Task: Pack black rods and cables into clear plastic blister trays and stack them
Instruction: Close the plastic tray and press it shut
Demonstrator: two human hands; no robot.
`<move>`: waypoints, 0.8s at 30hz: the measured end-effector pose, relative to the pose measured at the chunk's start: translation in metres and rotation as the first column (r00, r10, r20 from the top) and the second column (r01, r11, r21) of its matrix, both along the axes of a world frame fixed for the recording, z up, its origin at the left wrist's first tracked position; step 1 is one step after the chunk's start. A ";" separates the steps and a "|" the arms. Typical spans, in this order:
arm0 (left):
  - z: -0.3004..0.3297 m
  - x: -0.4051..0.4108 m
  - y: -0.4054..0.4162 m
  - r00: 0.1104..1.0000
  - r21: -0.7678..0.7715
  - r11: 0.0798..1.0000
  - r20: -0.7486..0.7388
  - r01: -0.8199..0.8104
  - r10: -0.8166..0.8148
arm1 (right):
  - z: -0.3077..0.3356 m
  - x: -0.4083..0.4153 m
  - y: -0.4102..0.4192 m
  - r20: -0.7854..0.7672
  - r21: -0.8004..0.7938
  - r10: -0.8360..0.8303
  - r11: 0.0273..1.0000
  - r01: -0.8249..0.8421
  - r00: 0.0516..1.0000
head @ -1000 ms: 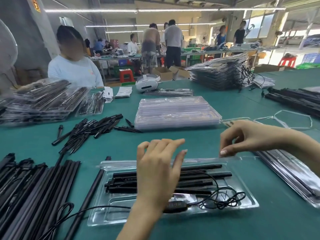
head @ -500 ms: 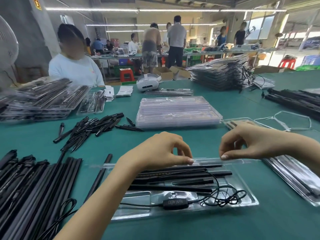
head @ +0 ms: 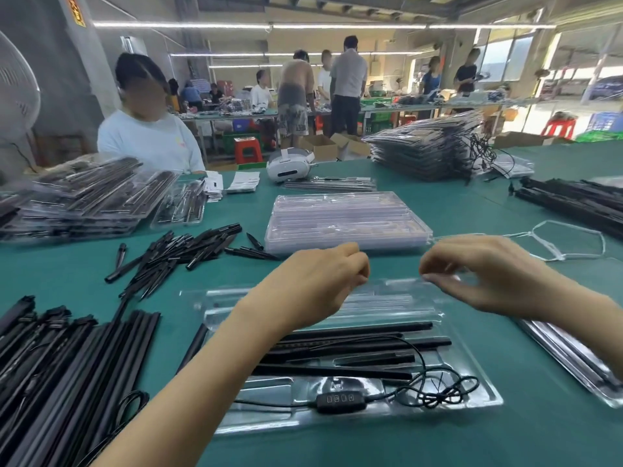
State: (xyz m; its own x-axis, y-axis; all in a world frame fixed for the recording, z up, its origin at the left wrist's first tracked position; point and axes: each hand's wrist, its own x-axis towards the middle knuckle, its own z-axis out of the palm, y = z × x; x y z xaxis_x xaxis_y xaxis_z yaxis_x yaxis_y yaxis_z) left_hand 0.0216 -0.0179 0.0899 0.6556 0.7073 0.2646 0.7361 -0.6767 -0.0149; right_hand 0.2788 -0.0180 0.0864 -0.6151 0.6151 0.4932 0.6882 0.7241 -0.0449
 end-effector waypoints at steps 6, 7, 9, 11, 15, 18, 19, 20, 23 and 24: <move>-0.032 -0.007 0.004 0.984 0.364 0.930 0.177 -0.045 -0.021 | -0.047 -0.025 0.009 0.021 0.480 -0.149 0.869 0.121 0.989; -0.038 -0.008 0.005 0.979 0.366 0.929 0.202 -0.056 -0.020 | -0.053 -0.028 0.012 -0.008 0.487 -0.173 0.860 0.155 0.985; -0.047 -0.008 0.006 0.974 0.351 0.933 0.227 -0.081 -0.001 | -0.061 -0.033 0.017 -0.070 0.494 -0.205 0.843 0.213 0.976; -0.051 -0.006 0.005 0.974 0.346 0.931 0.221 -0.118 0.041 | -0.067 -0.039 0.021 -0.123 0.503 -0.216 0.828 0.249 0.969; -0.056 -0.002 0.002 0.970 0.324 0.928 0.215 -0.181 0.114 | -0.072 -0.050 0.027 -0.232 0.520 -0.194 0.803 0.290 0.953; -0.056 0.001 0.002 0.963 0.318 0.926 0.234 -0.205 0.133 | -0.073 -0.055 0.029 -0.279 0.533 -0.182 0.787 0.310 0.943; -0.056 0.002 0.001 0.961 0.316 0.925 0.239 -0.210 0.137 | -0.073 -0.056 0.030 -0.287 0.540 -0.179 0.781 0.313 0.941; -0.056 0.003 0.001 0.961 0.318 0.924 0.237 -0.213 0.140 | -0.074 -0.057 0.030 -0.291 0.546 -0.177 0.776 0.315 0.940; -0.057 0.002 -0.001 0.964 0.326 0.920 0.219 -0.218 0.151 | -0.076 -0.057 0.031 -0.289 0.560 -0.170 0.768 0.311 0.942; -0.057 0.002 -0.001 0.964 0.325 0.919 0.218 -0.221 0.155 | -0.076 -0.057 0.032 -0.287 0.562 -0.169 0.767 0.309 0.943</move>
